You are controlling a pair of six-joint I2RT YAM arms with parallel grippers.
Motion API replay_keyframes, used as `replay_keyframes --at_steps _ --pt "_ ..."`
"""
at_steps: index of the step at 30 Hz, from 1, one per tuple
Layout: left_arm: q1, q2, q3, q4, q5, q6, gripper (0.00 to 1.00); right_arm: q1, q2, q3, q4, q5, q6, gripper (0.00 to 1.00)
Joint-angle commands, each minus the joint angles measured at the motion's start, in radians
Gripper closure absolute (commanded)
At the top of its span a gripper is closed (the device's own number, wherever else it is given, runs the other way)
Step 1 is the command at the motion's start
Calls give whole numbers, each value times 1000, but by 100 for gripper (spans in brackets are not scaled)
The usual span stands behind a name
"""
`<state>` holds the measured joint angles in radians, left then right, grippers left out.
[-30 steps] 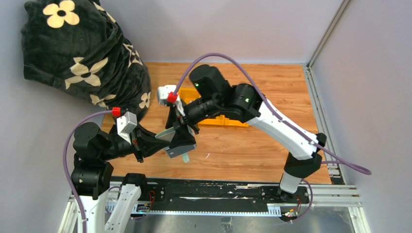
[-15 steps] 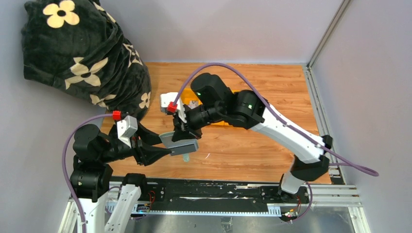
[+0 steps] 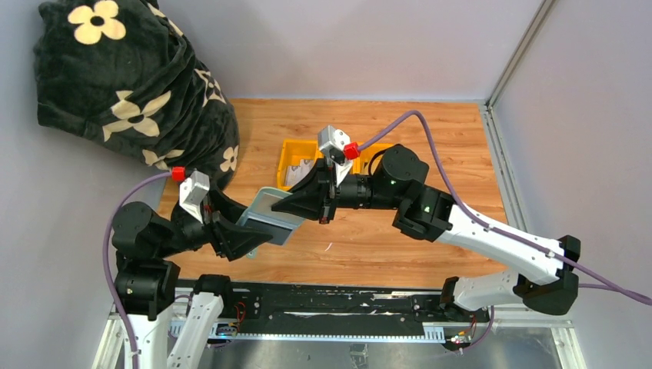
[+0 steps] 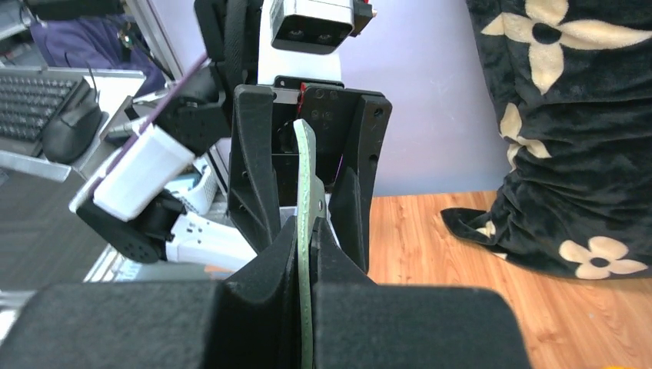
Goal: Take the credit cards out of the card holder
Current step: Remove the credit card from the card holder.
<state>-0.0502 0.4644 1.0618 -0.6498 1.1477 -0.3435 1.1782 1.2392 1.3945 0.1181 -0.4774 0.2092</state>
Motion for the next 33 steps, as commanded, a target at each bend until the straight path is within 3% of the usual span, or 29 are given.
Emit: replay_keyframes --at_steps 1,3,9,13,15,16,20,25,33 --pt "-3 -66 -115 415 -14 -445 40 2 0 -57 280 70 131 100" --pt "-3 -98 -169 571 -28 -562 47 3 -17 -98 334 125 141 100" --pt "-4 -92 -130 306 -82 -340 78 5 -110 -271 512 276 130 100" --pt "-3 -92 -126 274 -173 -302 93 4 -125 -292 474 231 134 97" --pt "-3 -83 -122 272 -177 -279 97 2 -115 -253 356 163 103 79" --pt "-3 -73 -108 255 -172 -243 97 2 -104 -204 235 130 58 62" --pt "-3 -52 -77 174 -107 -77 98 -5 -16 -2 -156 22 -109 45" --pt "-3 -37 -26 10 -66 148 96 -7 88 169 -410 -105 -203 44" --pt "-3 -16 21 -63 -36 281 100 -5 151 288 -577 -97 -286 51"
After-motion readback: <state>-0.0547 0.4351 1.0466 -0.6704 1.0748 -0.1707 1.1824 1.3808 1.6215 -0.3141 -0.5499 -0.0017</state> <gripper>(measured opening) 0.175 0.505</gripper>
